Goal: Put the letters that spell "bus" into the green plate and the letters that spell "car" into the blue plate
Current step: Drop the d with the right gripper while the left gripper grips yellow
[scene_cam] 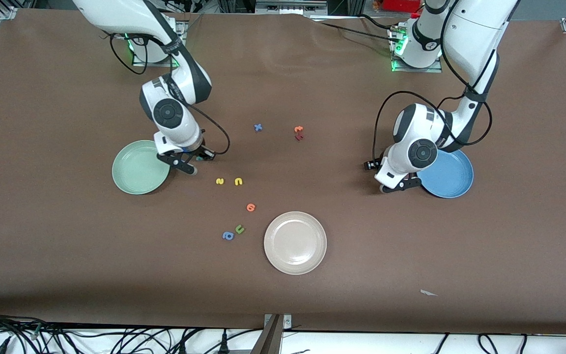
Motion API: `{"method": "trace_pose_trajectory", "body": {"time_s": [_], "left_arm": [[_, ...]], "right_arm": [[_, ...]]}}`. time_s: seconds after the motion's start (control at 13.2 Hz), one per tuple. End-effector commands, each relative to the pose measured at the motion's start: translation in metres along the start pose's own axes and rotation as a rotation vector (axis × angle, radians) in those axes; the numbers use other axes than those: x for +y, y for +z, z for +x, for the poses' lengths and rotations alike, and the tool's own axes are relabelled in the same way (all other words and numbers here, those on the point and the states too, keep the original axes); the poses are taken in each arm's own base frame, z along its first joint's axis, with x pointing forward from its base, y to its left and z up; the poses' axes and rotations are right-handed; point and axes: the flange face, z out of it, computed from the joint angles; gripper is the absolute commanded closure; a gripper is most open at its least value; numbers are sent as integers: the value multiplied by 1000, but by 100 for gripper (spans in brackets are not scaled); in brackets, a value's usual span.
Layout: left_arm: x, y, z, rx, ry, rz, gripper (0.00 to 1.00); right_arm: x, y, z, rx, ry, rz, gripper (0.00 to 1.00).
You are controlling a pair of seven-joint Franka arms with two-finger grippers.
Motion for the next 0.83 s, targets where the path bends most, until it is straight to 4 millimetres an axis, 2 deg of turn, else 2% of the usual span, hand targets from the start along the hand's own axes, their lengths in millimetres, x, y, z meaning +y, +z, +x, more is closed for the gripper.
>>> {"method": "trace_pose_trajectory", "body": {"time_s": [0.0,0.15,0.3,0.38,0.53,0.61,0.68,0.76], "left_arm": [[-1,-9,-9,10,-34,-22,25],[0,-13,-7,5,-75,-55,31],[2,-12,-4,27,-88,-77,32],[2,-9,-4,23,-89,-74,32],[1,-8,-5,20,-88,-73,32],[1,-6,-5,17,-86,-69,32],[1,-4,-6,15,-85,-67,32],[2,-1,-6,11,-84,-64,32]], "right_arm": [[46,-18,34,-7,-117,-62,91],[79,-24,62,-1,-210,-68,91],[108,-17,82,-13,-252,-82,91],[116,-6,85,-26,-259,-92,90],[126,30,87,-65,-246,-120,87],[133,32,91,-69,-236,-118,70],[136,32,93,-72,-230,-118,25],[135,28,94,-68,-230,-115,0]]}}
